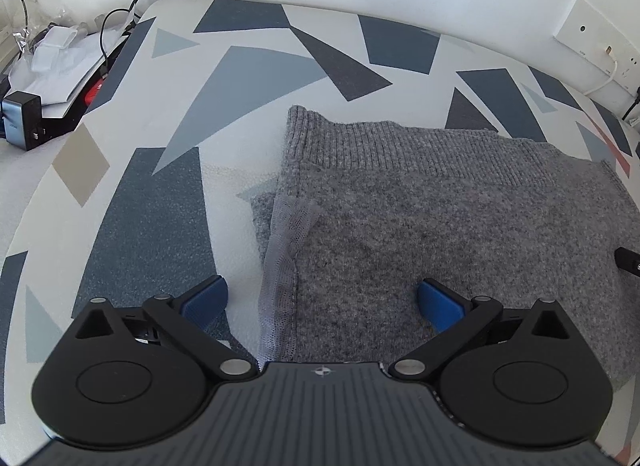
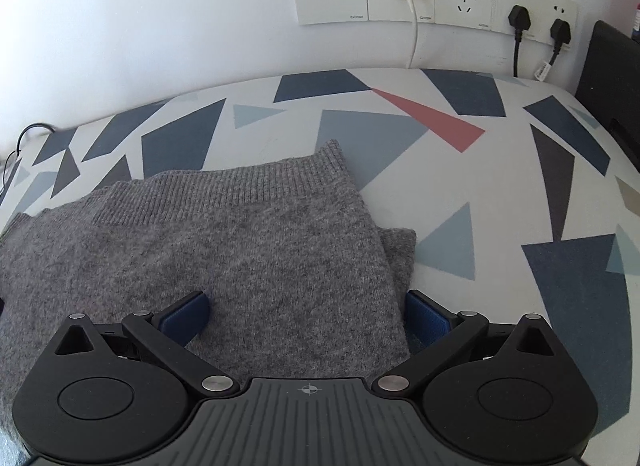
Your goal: Fold clothes
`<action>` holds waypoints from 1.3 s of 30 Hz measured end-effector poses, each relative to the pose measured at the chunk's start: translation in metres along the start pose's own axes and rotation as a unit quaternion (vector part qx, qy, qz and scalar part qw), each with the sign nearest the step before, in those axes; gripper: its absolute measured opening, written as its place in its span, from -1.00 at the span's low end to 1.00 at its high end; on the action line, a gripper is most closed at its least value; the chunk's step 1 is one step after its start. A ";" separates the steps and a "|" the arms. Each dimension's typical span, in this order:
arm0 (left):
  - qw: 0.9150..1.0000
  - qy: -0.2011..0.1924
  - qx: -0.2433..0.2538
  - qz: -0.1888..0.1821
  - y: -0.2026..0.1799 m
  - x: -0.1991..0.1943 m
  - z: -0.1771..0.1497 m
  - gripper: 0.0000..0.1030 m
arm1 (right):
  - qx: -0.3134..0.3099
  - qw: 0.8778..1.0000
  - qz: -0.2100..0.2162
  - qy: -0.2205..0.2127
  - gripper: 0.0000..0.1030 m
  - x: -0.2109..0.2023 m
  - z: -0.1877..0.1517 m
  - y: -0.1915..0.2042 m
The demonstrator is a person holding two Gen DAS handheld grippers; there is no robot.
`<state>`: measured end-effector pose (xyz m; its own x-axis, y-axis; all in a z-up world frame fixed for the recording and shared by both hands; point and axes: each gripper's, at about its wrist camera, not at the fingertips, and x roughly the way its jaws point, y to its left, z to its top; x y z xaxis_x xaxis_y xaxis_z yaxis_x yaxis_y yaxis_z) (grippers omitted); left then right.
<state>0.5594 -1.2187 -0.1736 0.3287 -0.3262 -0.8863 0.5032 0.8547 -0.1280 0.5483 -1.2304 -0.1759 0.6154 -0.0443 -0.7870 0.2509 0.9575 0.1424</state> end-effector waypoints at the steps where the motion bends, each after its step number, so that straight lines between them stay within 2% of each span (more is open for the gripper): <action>1: 1.000 -0.001 0.001 -0.001 0.000 0.000 0.000 1.00 | 0.001 1.000 -0.002 0.000 0.99 0.000 0.000 0.000; 20: 1.000 0.003 0.011 -0.009 0.002 0.000 -0.003 1.00 | 0.004 1.000 -0.007 -0.006 0.99 -0.001 -0.004 0.000; 31: 0.997 0.072 0.008 -0.031 0.007 -0.003 0.002 1.00 | 0.005 1.000 -0.014 -0.011 0.99 -0.001 -0.007 0.002; 35: 0.998 0.067 0.017 -0.007 -0.003 -0.002 -0.001 1.00 | 0.006 1.000 -0.015 -0.012 0.99 -0.001 -0.007 0.003; 39: 0.998 0.060 0.003 0.003 -0.011 0.000 0.000 1.00 | 0.007 1.000 -0.017 -0.012 0.99 -0.001 -0.007 0.003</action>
<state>0.5539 -1.2284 -0.1716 0.2326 -0.2705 -0.9342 0.5069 0.8535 -0.1209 0.5437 -1.2252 -0.1789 0.6238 -0.0827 -0.7772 0.2812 0.9515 0.1244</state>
